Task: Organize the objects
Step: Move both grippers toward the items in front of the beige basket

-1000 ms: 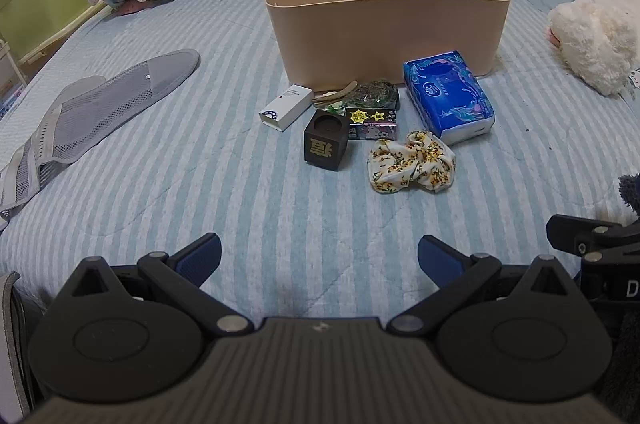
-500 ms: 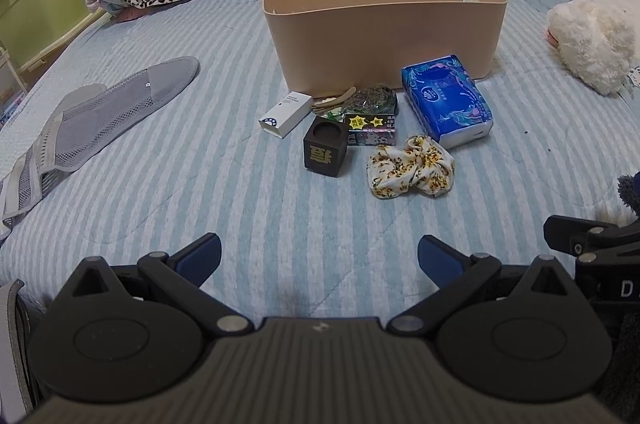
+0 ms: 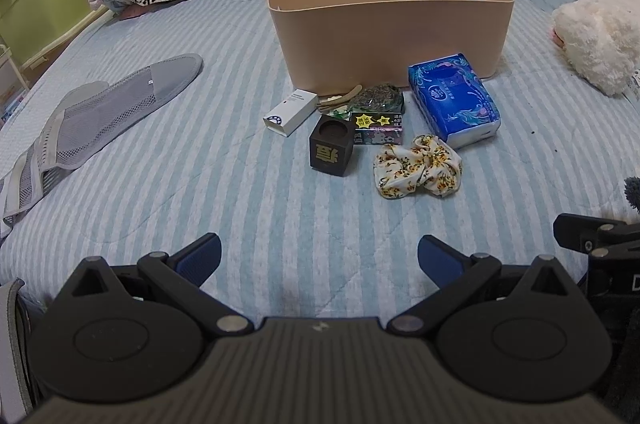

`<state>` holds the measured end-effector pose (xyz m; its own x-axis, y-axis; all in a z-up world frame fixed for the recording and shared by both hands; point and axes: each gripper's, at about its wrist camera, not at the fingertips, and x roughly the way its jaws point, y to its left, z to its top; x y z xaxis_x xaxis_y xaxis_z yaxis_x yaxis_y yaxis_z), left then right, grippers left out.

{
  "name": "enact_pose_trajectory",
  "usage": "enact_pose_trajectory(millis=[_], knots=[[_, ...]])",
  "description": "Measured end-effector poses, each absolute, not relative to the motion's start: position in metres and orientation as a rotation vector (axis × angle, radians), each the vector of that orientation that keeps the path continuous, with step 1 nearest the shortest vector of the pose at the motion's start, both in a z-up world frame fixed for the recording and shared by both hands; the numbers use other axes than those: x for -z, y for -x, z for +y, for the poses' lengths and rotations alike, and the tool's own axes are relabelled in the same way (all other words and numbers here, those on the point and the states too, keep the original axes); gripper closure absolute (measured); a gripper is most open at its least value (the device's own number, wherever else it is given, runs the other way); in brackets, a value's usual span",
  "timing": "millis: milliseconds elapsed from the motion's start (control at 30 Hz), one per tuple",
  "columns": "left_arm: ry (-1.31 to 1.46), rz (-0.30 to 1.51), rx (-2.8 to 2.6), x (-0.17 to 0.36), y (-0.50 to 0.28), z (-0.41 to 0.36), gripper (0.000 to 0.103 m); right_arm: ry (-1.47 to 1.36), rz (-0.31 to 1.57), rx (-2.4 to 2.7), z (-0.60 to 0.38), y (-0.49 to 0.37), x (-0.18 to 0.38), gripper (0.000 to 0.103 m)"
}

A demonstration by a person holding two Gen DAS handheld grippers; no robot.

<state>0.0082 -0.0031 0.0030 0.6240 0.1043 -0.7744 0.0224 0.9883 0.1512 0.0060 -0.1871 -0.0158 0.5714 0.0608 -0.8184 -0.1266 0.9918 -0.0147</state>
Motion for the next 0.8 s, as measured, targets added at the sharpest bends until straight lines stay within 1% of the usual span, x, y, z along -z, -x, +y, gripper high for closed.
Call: enact_pose_trajectory(millis=[300, 800], knots=[[-0.163, 0.893, -0.045, -0.004, -0.014, 0.001, 0.000, 0.084, 0.951, -0.113, -0.186, -0.014, 0.016, 0.000], [-0.146, 0.898, -0.065, -0.006, -0.045, 0.025, 0.000, 0.114, 0.936, -0.134, -0.182, -0.054, 0.015, 0.000]])
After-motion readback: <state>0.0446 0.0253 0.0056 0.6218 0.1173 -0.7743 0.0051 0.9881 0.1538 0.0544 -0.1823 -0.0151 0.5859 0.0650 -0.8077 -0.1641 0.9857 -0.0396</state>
